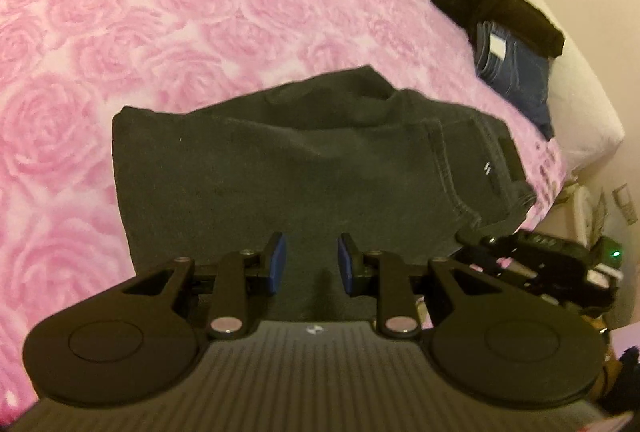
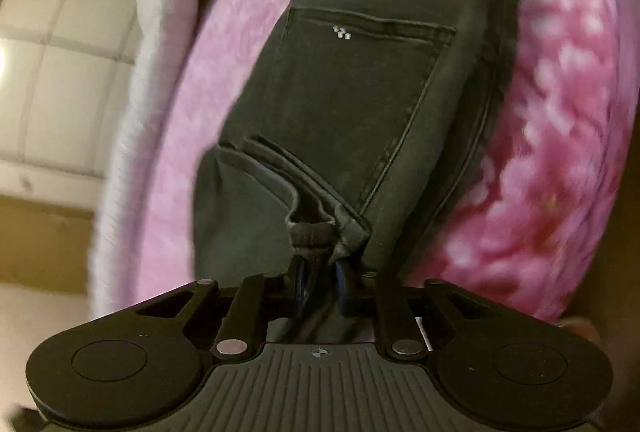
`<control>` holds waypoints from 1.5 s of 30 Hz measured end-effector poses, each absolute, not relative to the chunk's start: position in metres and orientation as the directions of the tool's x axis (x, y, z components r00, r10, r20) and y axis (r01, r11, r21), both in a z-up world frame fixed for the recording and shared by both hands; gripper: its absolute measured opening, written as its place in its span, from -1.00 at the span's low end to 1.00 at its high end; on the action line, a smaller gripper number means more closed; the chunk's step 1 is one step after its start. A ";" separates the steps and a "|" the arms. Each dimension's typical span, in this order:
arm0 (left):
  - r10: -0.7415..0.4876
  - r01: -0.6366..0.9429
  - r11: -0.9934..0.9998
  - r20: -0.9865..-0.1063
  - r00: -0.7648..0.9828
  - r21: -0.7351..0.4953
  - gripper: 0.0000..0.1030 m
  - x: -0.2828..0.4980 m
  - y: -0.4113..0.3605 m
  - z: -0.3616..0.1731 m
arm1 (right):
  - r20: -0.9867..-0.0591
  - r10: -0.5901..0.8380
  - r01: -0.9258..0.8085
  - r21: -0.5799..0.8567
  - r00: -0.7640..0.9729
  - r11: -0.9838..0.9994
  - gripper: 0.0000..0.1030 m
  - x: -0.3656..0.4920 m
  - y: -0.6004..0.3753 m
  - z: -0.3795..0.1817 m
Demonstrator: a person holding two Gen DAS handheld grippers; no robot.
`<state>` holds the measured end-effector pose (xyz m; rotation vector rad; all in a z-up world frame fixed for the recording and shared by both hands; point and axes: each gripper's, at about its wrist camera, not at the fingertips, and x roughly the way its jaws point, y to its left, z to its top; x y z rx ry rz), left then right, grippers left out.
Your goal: Fold clothes
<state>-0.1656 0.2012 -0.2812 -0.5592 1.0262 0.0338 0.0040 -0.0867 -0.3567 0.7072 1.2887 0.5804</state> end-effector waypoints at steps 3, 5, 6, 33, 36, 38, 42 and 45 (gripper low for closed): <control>-0.206 -0.290 0.874 -0.839 0.504 -0.389 -0.57 -0.165 0.203 -0.285 | -0.630 0.752 0.040 0.771 0.194 0.635 -0.56 0.002 -0.091 -0.363; -0.195 -0.287 0.886 -0.853 0.484 -0.365 -0.57 -0.165 0.206 -0.287 | -0.619 0.763 0.077 0.783 0.188 0.617 -0.56 0.003 -0.091 -0.370; -0.191 -0.283 0.892 -0.861 0.471 -0.353 -0.57 -0.164 0.206 -0.288 | -0.617 0.765 0.083 0.786 0.186 0.613 -0.56 0.004 -0.090 -0.373; -0.180 -0.119 0.965 -0.921 0.347 -0.233 -0.57 -0.116 0.144 -0.304 | -0.763 0.599 -0.141 0.583 0.241 0.800 -0.82 0.087 -0.145 -0.329; -0.169 -0.114 0.969 -0.925 0.339 -0.219 -0.57 -0.117 0.144 -0.304 | -0.767 0.600 -0.139 0.585 0.228 0.799 -0.82 0.095 -0.145 -0.329; -0.159 -0.115 0.972 -0.930 0.332 -0.207 -0.57 -0.115 0.141 -0.305 | -0.768 0.599 -0.139 0.583 0.225 0.800 -0.82 0.093 -0.140 -0.329; -0.127 -0.120 0.978 -0.942 0.310 -0.171 -0.57 -0.109 0.135 -0.307 | -0.771 0.601 -0.144 0.584 0.212 0.799 -0.82 0.094 -0.138 -0.327; -0.106 -0.119 0.982 -0.950 0.294 -0.147 -0.57 -0.106 0.131 -0.308 | -0.773 0.601 -0.149 0.582 0.205 0.799 -0.82 0.095 -0.138 -0.327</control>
